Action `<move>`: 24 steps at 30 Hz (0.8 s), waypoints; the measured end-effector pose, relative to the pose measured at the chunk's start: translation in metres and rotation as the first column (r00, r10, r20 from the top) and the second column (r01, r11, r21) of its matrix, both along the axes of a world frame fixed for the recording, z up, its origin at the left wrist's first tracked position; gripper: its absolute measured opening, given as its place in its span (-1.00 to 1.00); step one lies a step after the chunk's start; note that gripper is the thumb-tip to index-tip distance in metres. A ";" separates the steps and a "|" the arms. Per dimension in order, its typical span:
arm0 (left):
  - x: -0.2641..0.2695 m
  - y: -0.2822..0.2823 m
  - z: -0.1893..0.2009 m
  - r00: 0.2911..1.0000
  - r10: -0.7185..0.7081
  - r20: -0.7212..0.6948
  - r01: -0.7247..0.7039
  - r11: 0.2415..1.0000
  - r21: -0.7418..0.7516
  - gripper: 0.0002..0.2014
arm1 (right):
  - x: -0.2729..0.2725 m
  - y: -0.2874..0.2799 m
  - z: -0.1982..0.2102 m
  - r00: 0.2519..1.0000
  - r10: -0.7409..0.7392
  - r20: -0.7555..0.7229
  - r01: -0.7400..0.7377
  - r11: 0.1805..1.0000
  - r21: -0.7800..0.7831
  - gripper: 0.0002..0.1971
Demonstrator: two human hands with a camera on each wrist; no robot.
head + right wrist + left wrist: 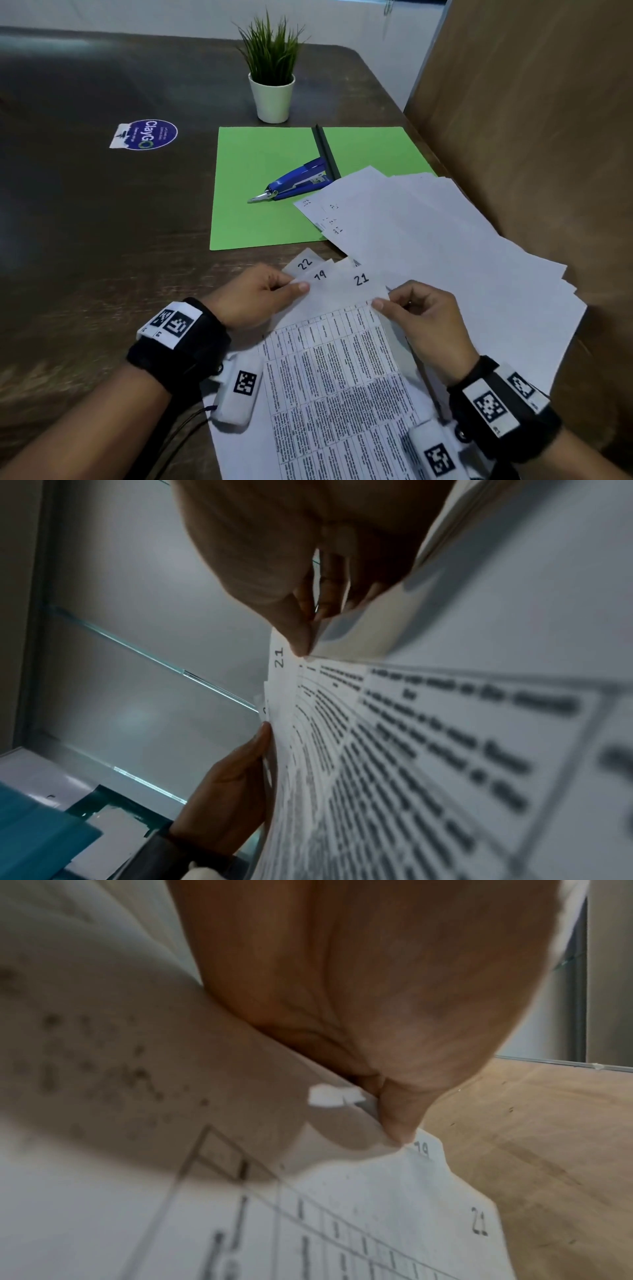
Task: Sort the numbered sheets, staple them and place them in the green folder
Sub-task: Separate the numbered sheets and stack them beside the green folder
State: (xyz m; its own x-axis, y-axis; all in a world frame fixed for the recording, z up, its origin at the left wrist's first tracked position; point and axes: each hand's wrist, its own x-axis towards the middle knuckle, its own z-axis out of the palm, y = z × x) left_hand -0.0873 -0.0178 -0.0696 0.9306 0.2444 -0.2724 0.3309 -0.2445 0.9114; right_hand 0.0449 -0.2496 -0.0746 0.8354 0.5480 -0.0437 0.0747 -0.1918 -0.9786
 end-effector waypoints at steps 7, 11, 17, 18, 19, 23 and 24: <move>0.002 -0.007 0.008 0.997 0.072 0.020 -0.068 0.986 -0.151 -0.47 | -0.007 -0.002 0.004 0.980 0.114 0.161 -0.125 0.991 0.056 -0.86; 0.006 0.007 0.002 0.995 -0.099 -0.026 0.101 0.992 0.081 -0.77 | -0.014 -0.001 0.008 0.972 0.179 0.154 -0.196 0.976 0.098 -0.63; 0.004 0.007 0.000 0.995 -0.091 -0.040 0.094 0.993 0.077 -0.89 | -0.014 0.001 0.002 0.982 0.167 0.085 -0.162 0.984 -0.068 -0.85; 0.004 0.008 0.000 0.995 -0.088 -0.044 0.090 0.994 0.066 -0.88 | -0.015 0.001 0.001 0.986 0.151 0.072 -0.147 0.987 -0.065 -0.78; 0.004 0.008 0.000 0.995 -0.087 -0.047 0.090 0.994 0.061 -0.87 | -0.015 0.002 0.001 0.989 0.123 0.083 -0.118 0.991 -0.063 -0.77; 0.004 0.006 0.001 0.996 -0.074 -0.046 0.075 0.997 0.028 -0.83 | -0.019 0.003 0.009 0.982 0.052 0.182 -0.051 0.999 -0.014 -0.85; 0.005 0.005 0.002 0.996 -0.074 -0.047 0.075 0.997 0.016 -0.82 | -0.020 0.003 0.011 0.979 0.052 0.199 -0.053 0.999 -0.003 -0.89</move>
